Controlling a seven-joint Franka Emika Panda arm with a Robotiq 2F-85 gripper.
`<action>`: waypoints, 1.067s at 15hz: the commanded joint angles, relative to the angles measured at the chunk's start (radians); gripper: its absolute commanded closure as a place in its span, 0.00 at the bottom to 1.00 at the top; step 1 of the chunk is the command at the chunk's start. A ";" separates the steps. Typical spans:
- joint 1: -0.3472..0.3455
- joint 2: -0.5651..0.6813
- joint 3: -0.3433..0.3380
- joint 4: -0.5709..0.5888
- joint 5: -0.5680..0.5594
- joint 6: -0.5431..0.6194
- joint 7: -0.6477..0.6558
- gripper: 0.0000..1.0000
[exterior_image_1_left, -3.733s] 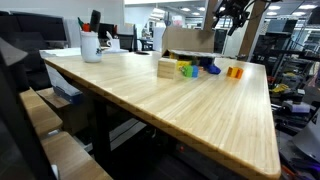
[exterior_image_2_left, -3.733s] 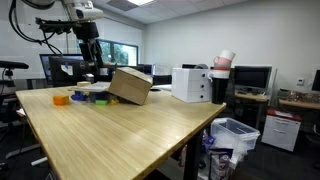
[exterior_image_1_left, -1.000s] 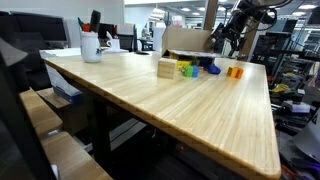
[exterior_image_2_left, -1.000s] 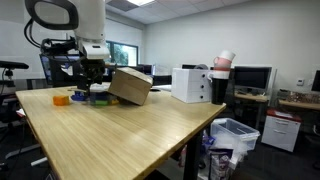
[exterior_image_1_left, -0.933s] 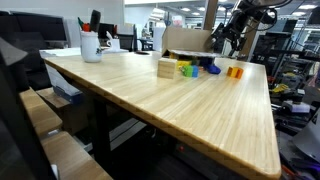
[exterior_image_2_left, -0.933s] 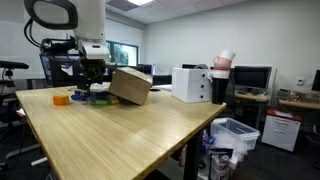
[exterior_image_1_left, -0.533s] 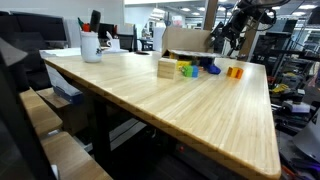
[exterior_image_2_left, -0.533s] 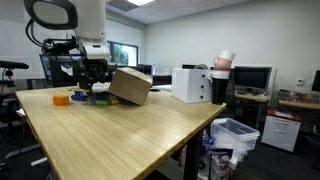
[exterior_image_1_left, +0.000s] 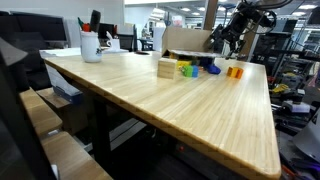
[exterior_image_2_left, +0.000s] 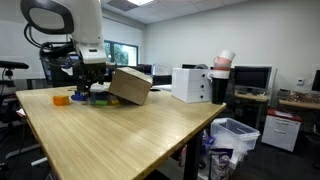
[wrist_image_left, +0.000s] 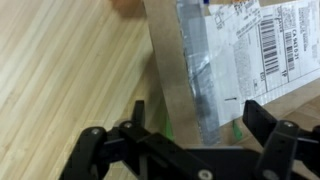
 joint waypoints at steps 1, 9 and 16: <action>-0.012 0.001 0.011 0.001 0.005 -0.005 -0.003 0.00; 0.012 -0.010 0.020 -0.038 0.066 0.013 -0.006 0.00; 0.004 -0.031 0.021 -0.084 0.117 0.010 -0.009 0.41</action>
